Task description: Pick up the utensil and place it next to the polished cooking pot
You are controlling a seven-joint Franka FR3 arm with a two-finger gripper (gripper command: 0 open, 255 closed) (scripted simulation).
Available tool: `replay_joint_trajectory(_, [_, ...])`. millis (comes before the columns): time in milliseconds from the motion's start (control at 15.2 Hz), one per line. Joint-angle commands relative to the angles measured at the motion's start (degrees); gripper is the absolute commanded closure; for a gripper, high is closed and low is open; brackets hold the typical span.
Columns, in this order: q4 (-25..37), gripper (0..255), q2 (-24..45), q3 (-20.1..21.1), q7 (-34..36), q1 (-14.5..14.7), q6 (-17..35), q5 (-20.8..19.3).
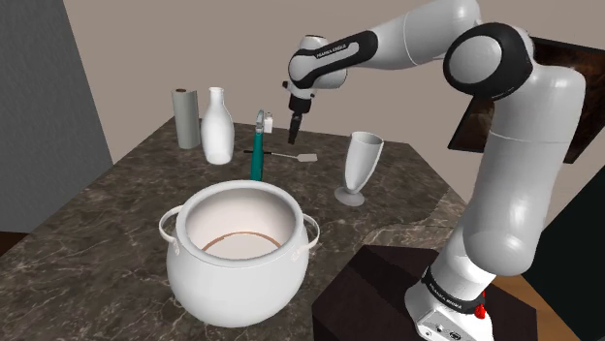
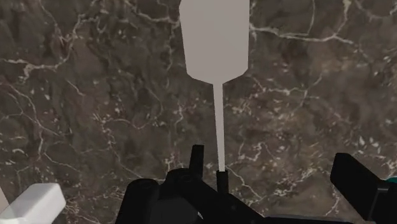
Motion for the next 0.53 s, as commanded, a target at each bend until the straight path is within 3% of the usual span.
replay_joint_trajectory(0, [4.40, 0, 5.07, 0.47, -3.18, -0.62, 0.04, 0.91])
replay_joint_trajectory(198, [10.31, 0, 10.92, 1.34, -6.20, -1.33, -0.70, 1.52])
replay_joint_trajectory(462, [9.18, 0, 12.26, 1.55, -6.40, -1.36, 1.76, 1.83])
